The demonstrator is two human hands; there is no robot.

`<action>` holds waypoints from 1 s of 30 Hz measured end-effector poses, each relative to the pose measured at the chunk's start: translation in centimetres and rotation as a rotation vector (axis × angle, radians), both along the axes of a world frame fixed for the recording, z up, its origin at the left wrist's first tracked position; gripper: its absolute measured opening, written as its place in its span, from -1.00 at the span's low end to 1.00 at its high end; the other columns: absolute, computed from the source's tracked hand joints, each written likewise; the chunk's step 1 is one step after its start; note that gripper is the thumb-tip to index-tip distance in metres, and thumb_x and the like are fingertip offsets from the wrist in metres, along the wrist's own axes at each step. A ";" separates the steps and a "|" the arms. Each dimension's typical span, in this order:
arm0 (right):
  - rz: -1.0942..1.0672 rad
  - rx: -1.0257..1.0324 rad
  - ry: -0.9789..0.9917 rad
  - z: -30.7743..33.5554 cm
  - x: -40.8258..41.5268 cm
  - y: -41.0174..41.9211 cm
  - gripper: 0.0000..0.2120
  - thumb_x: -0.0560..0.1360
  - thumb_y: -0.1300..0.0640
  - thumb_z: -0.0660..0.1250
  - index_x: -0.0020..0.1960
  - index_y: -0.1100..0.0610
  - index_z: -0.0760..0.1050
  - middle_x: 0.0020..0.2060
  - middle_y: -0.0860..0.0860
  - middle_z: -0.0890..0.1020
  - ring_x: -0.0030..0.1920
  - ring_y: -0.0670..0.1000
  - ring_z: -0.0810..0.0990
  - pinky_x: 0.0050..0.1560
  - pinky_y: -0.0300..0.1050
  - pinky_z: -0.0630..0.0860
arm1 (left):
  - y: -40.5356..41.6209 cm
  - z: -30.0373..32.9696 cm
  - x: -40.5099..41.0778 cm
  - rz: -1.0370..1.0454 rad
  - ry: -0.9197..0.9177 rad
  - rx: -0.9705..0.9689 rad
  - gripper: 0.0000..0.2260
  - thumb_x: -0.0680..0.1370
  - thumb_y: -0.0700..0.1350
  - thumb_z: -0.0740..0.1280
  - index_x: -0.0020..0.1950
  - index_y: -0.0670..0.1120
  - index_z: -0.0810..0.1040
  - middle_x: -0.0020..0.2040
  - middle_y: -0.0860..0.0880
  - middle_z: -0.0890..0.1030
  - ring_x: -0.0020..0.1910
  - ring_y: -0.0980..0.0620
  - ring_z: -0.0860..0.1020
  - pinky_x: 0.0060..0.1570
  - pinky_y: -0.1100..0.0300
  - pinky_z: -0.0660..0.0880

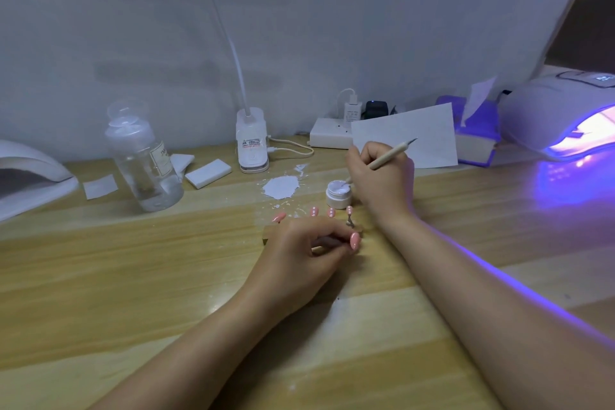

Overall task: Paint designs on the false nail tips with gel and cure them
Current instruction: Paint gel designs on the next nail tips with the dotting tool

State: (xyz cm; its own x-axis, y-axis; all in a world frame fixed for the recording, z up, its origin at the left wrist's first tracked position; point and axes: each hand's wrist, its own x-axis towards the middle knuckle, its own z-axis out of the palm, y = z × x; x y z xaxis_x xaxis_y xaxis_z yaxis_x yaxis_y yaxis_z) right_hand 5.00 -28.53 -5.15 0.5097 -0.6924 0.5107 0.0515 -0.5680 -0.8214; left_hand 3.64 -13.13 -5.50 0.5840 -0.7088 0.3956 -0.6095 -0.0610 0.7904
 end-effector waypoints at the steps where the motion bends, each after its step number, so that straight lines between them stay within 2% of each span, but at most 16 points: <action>1: 0.012 -0.005 0.004 0.0 0.0 0.0 -0.55 0.43 0.18 0.29 -0.52 0.10 0.14 -0.60 0.03 0.26 -0.47 -0.03 0.24 -0.47 -0.19 0.14 | 0.0 0.0 0.0 -0.002 0.002 0.002 -0.81 0.44 -0.35 0.37 -0.25 -0.06 0.59 -0.23 -0.08 0.68 -0.19 0.15 0.62 -0.07 0.61 0.29; 3: 0.033 -0.021 0.019 -0.1 -0.1 0.2 -0.55 0.43 0.18 0.28 -0.53 0.10 0.13 -0.60 0.01 0.24 -0.46 -0.01 0.23 -0.47 -0.19 0.13 | 0.0 0.1 0.0 -0.008 -0.003 0.015 -0.84 0.44 -0.34 0.37 -0.24 -0.09 0.60 -0.25 -0.06 0.68 -0.23 0.24 0.59 -0.05 0.57 0.30; 6: 0.070 -0.041 0.050 0.0 -0.1 0.3 -0.56 0.43 0.18 0.28 -0.52 0.10 0.13 -0.58 0.00 0.25 -0.43 -0.01 0.24 -0.42 -0.13 0.17 | 0.1 0.2 -0.1 -0.009 0.000 0.019 -0.85 0.44 -0.34 0.38 -0.23 -0.11 0.61 -0.25 -0.05 0.68 -0.24 0.27 0.58 -0.06 0.55 0.33; 9: 0.078 -0.047 0.075 0.0 -0.1 0.3 -0.57 0.44 0.16 0.27 -0.51 0.10 0.15 -0.57 0.01 0.26 -0.42 -0.01 0.25 -0.39 -0.14 0.19 | 0.1 0.2 -0.2 0.004 0.005 0.026 -0.81 0.44 -0.33 0.38 -0.24 -0.04 0.58 -0.24 -0.02 0.68 -0.22 0.27 0.59 0.11 0.50 0.31; 12: 0.075 -0.053 0.071 0.1 -0.1 0.3 -0.57 0.44 0.17 0.28 -0.52 0.09 0.14 -0.59 -0.01 0.25 -0.44 -0.01 0.24 -0.40 -0.14 0.18 | 0.1 0.2 -0.2 0.011 0.022 0.037 -0.81 0.44 -0.33 0.38 -0.23 -0.04 0.59 -0.23 0.00 0.68 -0.20 0.27 0.60 0.14 0.37 0.36; 15: 0.087 -0.054 0.069 0.1 -0.1 0.3 -0.57 0.44 0.18 0.27 -0.52 0.09 0.14 -0.59 -0.01 0.25 -0.44 -0.01 0.24 -0.40 -0.14 0.18 | 0.0 0.2 -0.2 0.021 0.031 0.039 -0.80 0.44 -0.33 0.38 -0.24 -0.02 0.57 -0.22 -0.02 0.68 -0.19 0.26 0.60 0.27 0.38 0.24; 19: 0.091 -0.041 0.061 0.1 -0.2 0.3 -0.56 0.44 0.17 0.27 -0.51 0.09 0.14 -0.59 -0.01 0.24 -0.46 -0.04 0.21 -0.42 -0.13 0.16 | 0.1 0.2 -0.2 0.022 0.015 0.042 -0.83 0.43 -0.34 0.38 -0.24 -0.08 0.59 -0.25 -0.02 0.68 -0.23 0.29 0.58 0.23 0.44 0.24; 22: 0.088 -0.048 0.047 0.0 -0.2 0.3 -0.56 0.44 0.18 0.27 -0.52 0.09 0.13 -0.59 -0.02 0.23 -0.47 -0.05 0.21 -0.42 -0.11 0.15 | 0.0 0.2 -0.2 0.027 -0.010 0.029 -0.85 0.42 -0.35 0.39 -0.24 -0.10 0.61 -0.27 -0.01 0.68 -0.24 0.29 0.59 0.10 0.47 0.33; 25: 0.088 -0.037 0.015 0.0 -0.1 0.3 -0.55 0.45 0.17 0.28 -0.52 0.09 0.14 -0.59 -0.02 0.24 -0.47 -0.02 0.25 -0.41 -0.13 0.18 | 0.0 0.2 -0.2 0.051 -0.020 0.028 -0.83 0.42 -0.33 0.40 -0.26 -0.07 0.60 -0.27 -0.02 0.68 -0.26 0.27 0.59 0.30 0.38 0.23; 27: 0.089 -0.021 -0.039 0.1 -0.3 0.3 -0.54 0.47 0.14 0.30 -0.50 0.09 0.15 -0.60 -0.02 0.27 -0.45 0.08 0.40 -0.39 -0.10 0.25 | 0.0 0.1 -0.1 0.054 -0.034 0.031 -0.81 0.42 -0.32 0.41 -0.28 -0.04 0.59 -0.28 -0.02 0.69 -0.29 0.34 0.54 0.32 0.37 0.20; 28: 0.093 -0.016 -0.074 0.2 -0.5 0.4 -0.54 0.49 0.13 0.30 -0.50 0.08 0.18 -0.61 -0.04 0.29 -0.44 0.07 0.47 -0.39 -0.11 0.28 | 0.0 0.1 -0.1 0.049 -0.033 0.026 -0.83 0.41 -0.32 0.41 -0.27 -0.06 0.60 -0.29 -0.03 0.69 -0.30 0.37 0.52 0.28 0.41 0.23; 30: 0.128 0.047 -0.168 0.8 -0.9 0.6 -0.58 0.52 0.10 0.29 -0.48 0.07 0.28 -0.64 -0.10 0.36 -0.52 -0.14 0.49 -0.44 -0.26 0.32 | 0.0 0.1 -0.1 0.036 -0.021 0.012 -0.86 0.41 -0.32 0.42 -0.26 -0.09 0.62 -0.29 -0.04 0.68 -0.31 0.40 0.50 0.14 0.50 0.29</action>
